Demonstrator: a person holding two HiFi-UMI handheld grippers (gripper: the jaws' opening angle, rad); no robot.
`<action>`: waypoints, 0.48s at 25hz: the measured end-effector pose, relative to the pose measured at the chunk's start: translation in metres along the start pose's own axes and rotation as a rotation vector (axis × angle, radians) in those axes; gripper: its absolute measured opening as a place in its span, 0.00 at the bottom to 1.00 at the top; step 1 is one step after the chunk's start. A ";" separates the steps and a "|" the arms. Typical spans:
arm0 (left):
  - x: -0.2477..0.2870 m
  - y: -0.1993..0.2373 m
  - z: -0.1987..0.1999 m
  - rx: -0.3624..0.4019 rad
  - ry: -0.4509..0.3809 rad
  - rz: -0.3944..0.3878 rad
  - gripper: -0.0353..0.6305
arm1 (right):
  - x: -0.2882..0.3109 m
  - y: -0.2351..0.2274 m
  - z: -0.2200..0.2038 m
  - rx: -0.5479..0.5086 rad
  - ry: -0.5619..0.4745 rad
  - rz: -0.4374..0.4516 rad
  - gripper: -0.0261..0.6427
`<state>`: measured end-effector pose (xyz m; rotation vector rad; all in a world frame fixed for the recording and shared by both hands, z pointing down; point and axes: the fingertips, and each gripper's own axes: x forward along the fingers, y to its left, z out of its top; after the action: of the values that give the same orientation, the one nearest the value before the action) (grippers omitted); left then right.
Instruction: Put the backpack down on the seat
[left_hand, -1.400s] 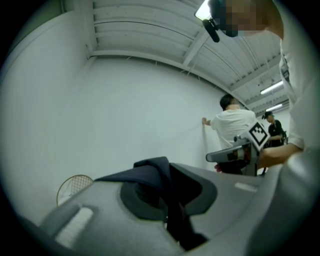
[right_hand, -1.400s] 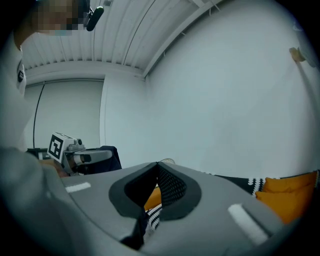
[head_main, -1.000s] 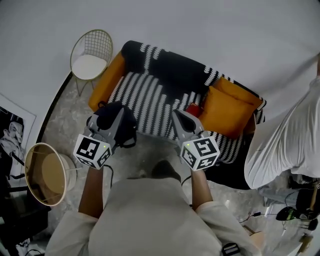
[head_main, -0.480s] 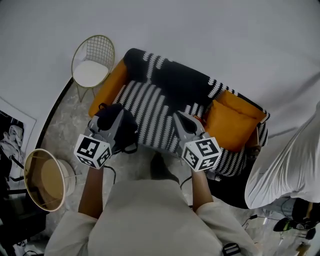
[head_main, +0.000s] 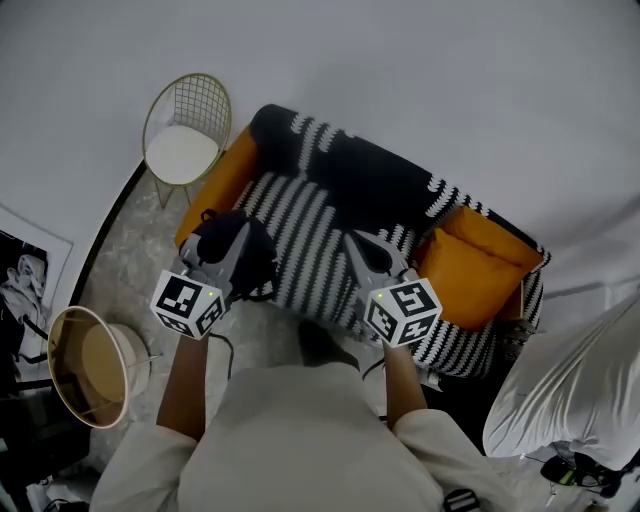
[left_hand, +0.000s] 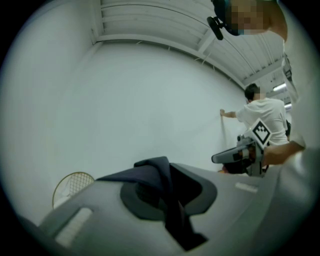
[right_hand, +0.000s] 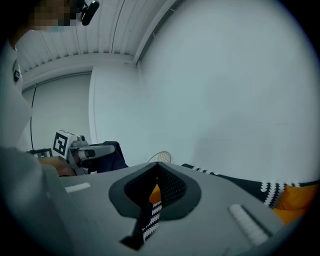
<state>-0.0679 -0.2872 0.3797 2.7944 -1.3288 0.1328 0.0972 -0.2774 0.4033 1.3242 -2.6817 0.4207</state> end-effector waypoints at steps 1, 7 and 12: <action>0.010 0.006 -0.002 -0.003 0.005 0.006 0.11 | 0.009 -0.009 0.000 -0.001 0.011 0.003 0.05; 0.058 0.052 -0.016 -0.032 0.031 0.050 0.11 | 0.062 -0.049 -0.003 0.002 0.084 0.020 0.05; 0.092 0.091 -0.029 -0.058 0.054 0.094 0.11 | 0.104 -0.071 -0.004 -0.012 0.148 0.067 0.05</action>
<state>-0.0820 -0.4132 0.4178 2.6620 -1.4276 0.1692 0.0901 -0.3966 0.4450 1.1541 -2.6079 0.4888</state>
